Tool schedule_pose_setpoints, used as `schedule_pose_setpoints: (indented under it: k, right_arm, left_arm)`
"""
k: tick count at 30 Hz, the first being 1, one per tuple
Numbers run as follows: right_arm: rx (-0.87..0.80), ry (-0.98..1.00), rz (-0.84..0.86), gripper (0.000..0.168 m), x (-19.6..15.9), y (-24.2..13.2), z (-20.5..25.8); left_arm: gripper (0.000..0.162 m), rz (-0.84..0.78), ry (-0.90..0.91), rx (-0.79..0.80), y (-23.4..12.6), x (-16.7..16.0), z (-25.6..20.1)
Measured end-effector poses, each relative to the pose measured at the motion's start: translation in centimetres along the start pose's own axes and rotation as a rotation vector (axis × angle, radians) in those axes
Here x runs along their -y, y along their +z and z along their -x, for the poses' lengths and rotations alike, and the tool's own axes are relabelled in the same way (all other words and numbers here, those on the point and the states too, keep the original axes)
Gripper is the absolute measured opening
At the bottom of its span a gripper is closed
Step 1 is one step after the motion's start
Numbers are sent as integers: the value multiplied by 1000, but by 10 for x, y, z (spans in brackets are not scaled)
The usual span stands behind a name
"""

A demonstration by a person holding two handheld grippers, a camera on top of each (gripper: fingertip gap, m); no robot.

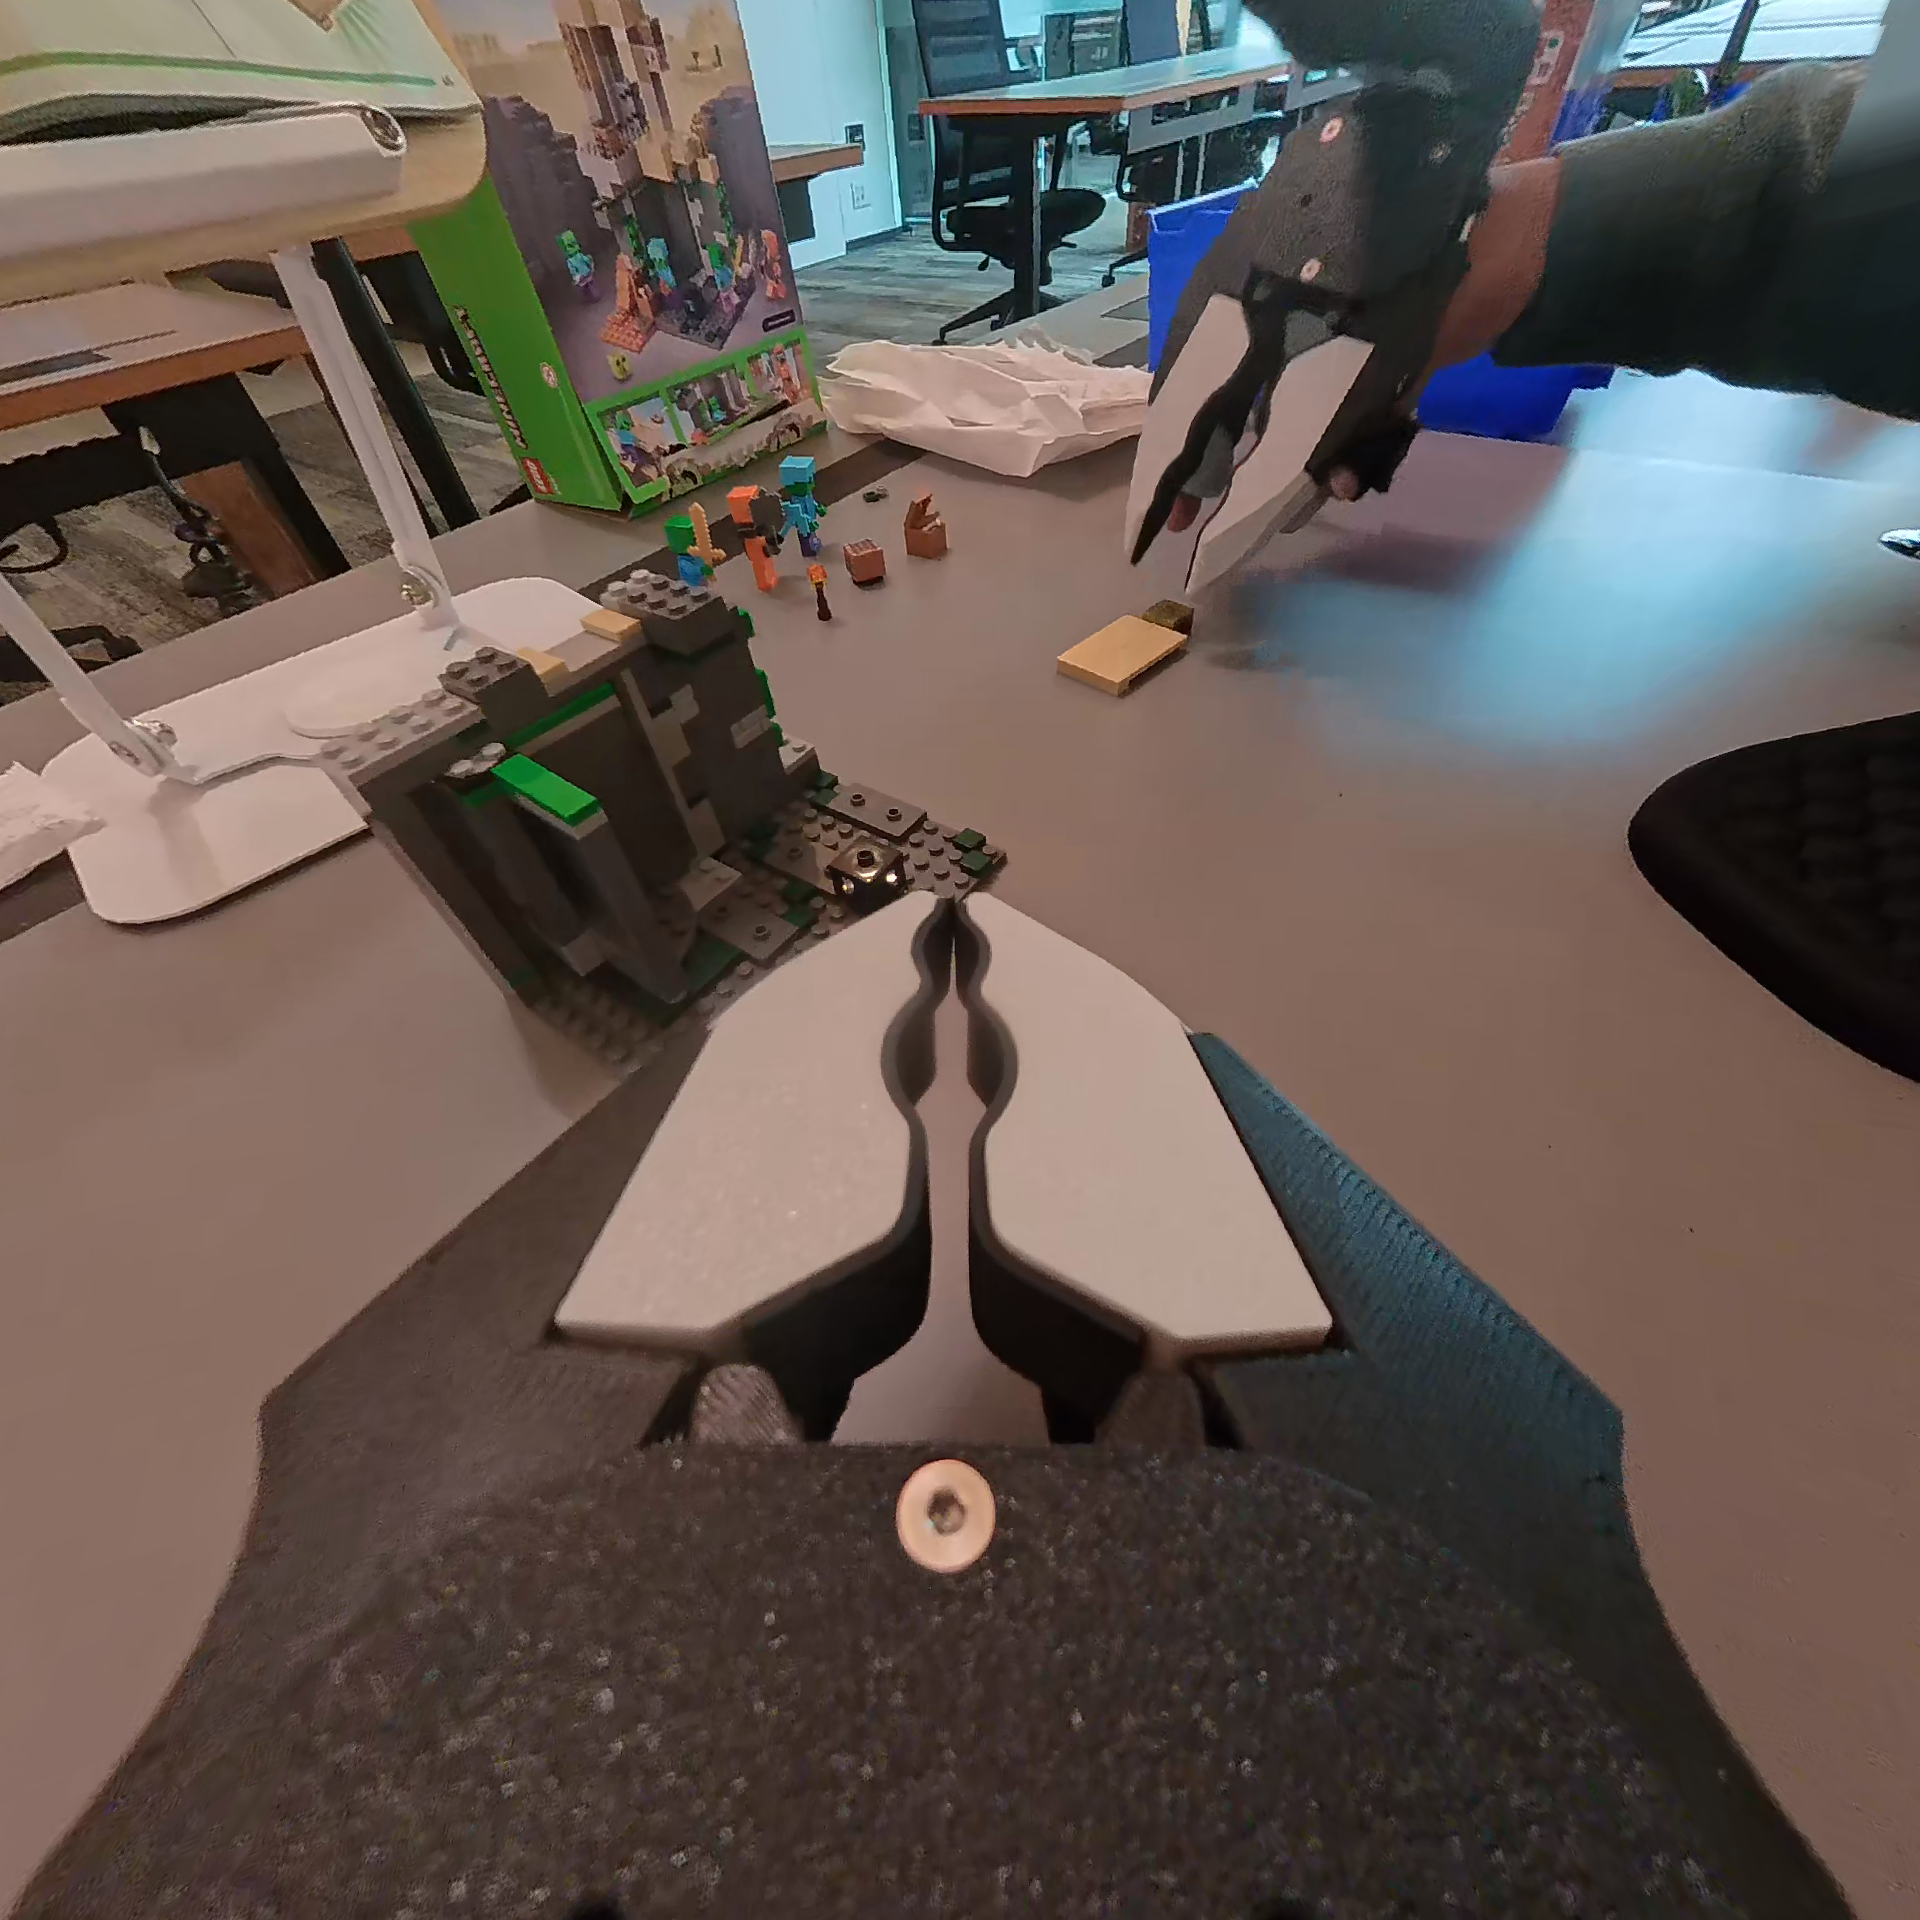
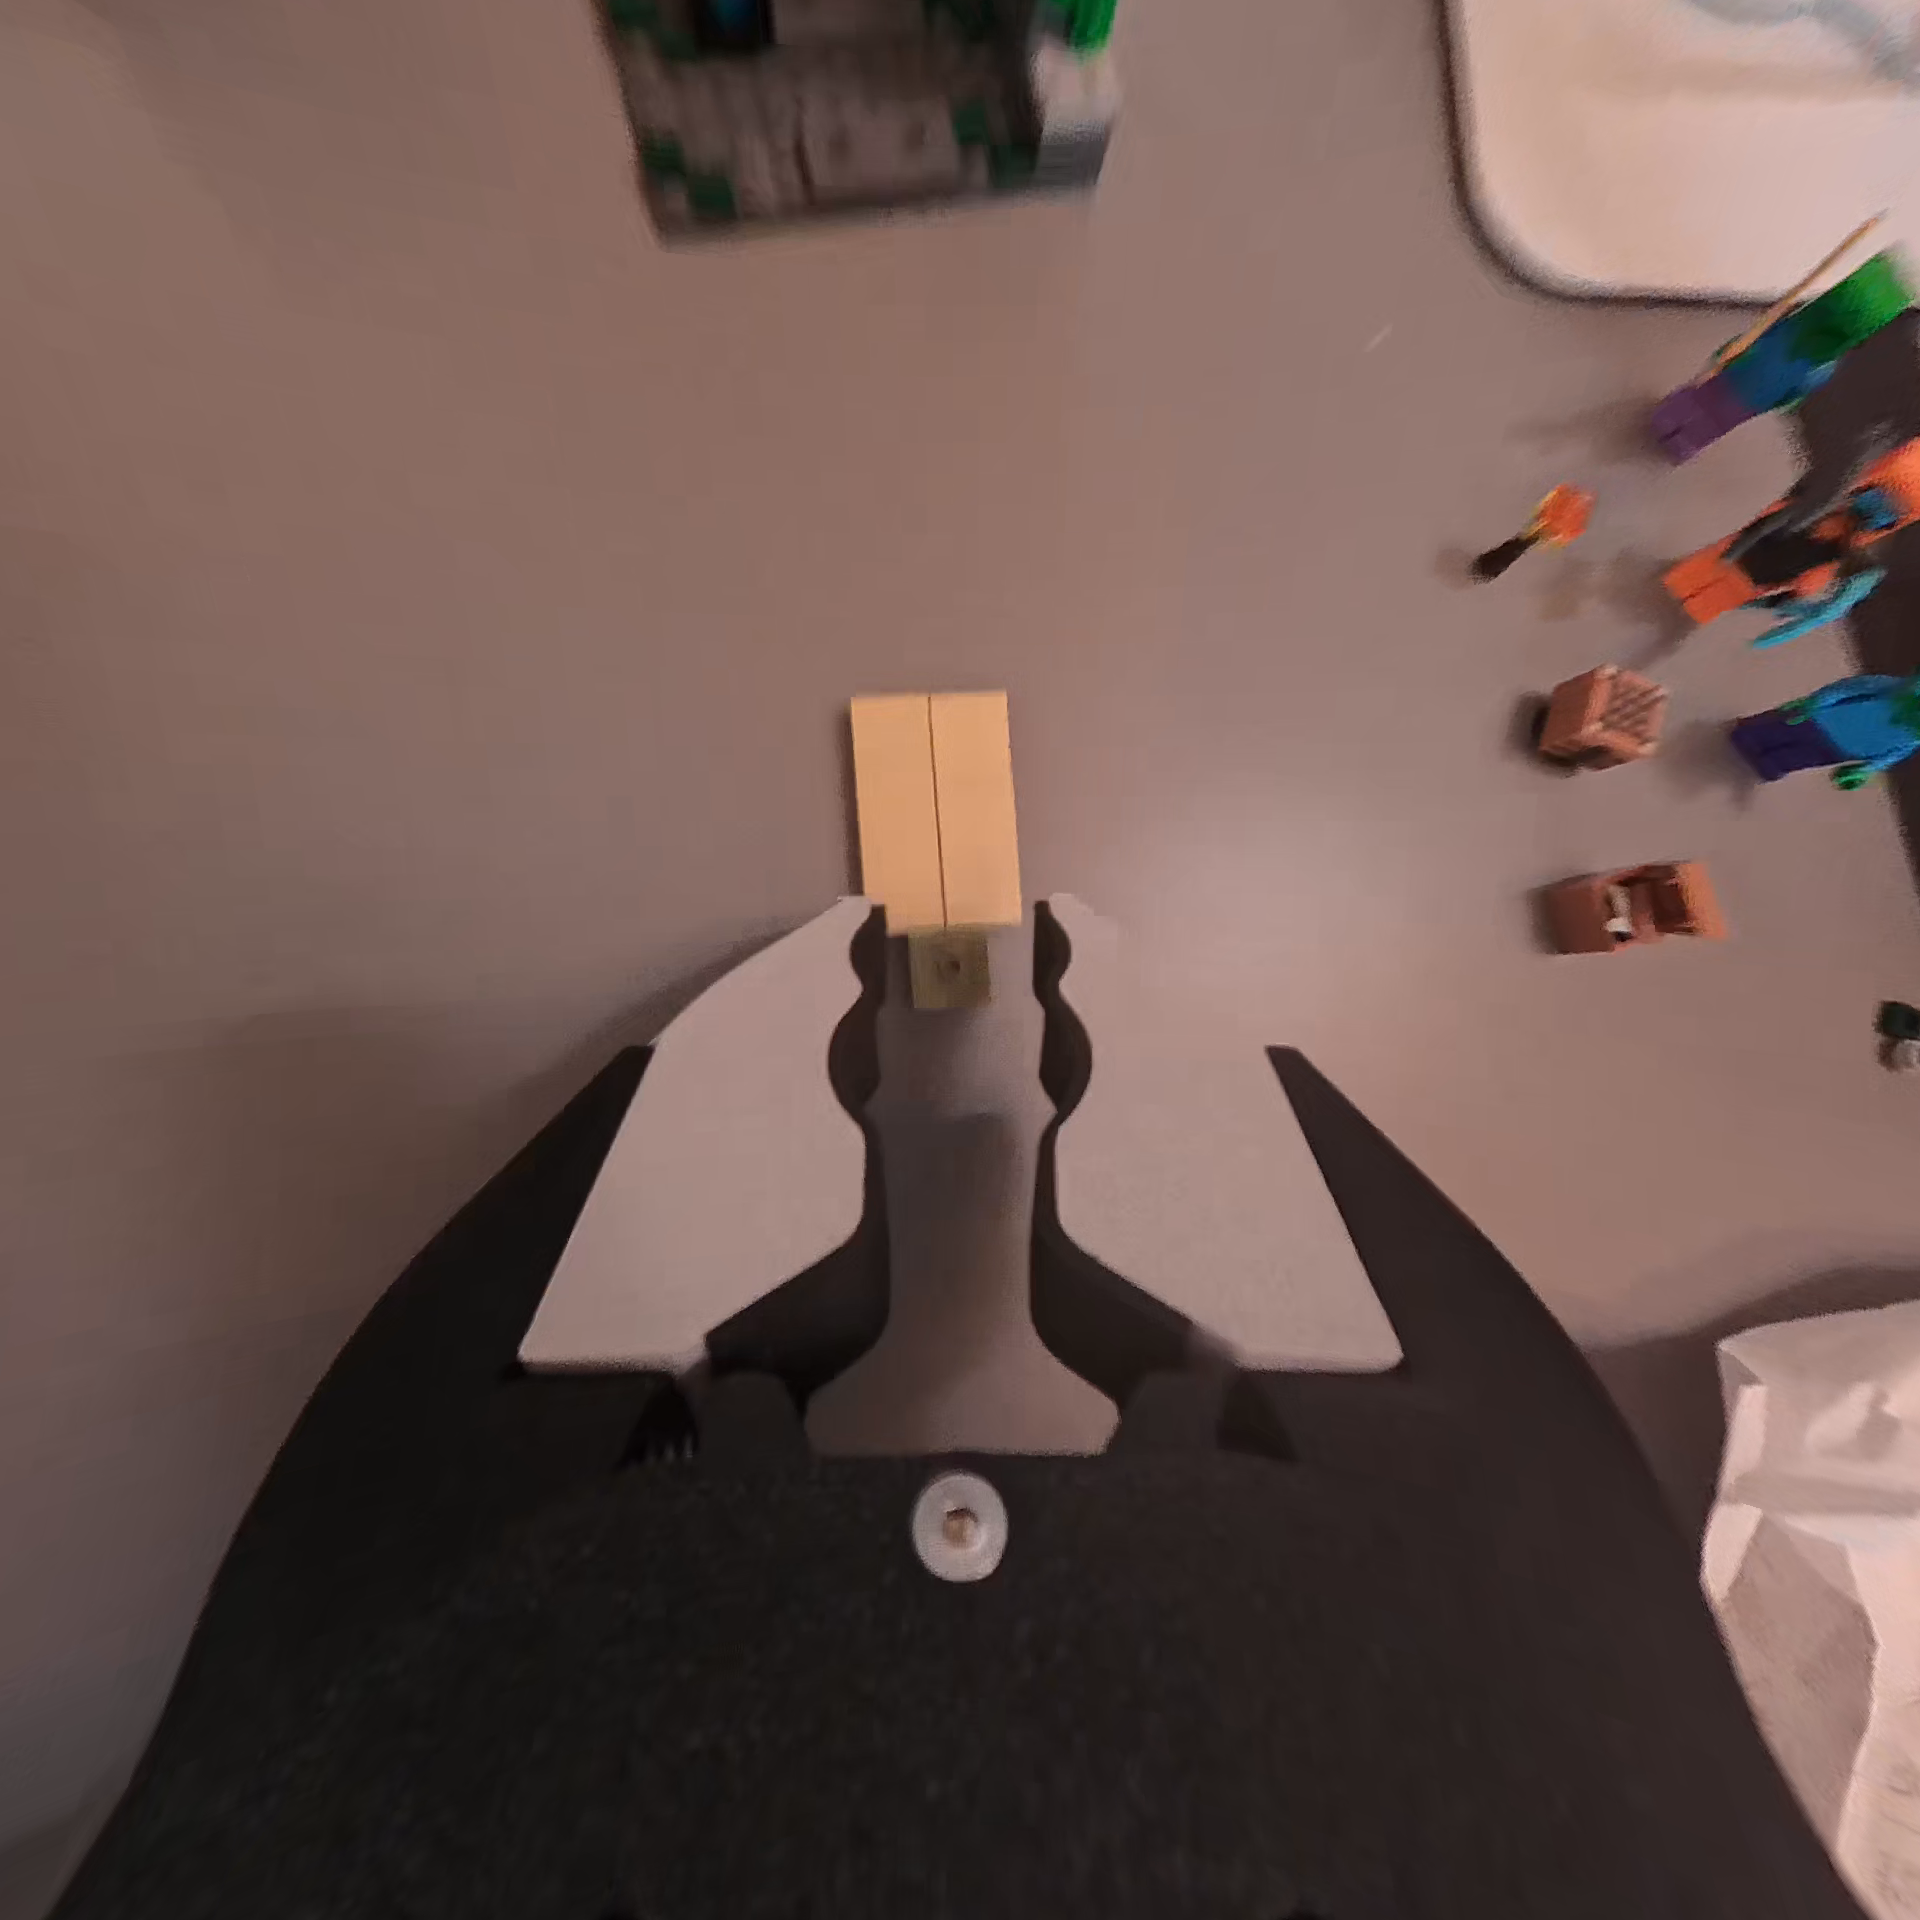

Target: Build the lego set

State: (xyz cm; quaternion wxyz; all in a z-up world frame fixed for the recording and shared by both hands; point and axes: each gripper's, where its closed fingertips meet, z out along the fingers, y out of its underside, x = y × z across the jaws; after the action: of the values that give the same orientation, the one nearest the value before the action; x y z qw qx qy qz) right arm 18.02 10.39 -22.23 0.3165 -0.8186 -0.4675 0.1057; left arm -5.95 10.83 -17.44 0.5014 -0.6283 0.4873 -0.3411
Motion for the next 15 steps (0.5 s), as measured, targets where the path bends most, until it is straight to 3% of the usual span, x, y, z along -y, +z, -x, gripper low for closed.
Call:
schedule_pose_setpoints:
  k: [5,11,15]
  right_arm:
    - [-191,149,-344,34,71,-25,-12]
    - [-406,249,-632,7,139,-43,-33]
    - [-511,336,-753,0,173,-52,-57]
  left_arm:
    - [0,-27,-28,43,-3,4,10]
    - [0,-49,-62,112,-8,5,28]
    - [0,-62,-76,160,-13,5,41]
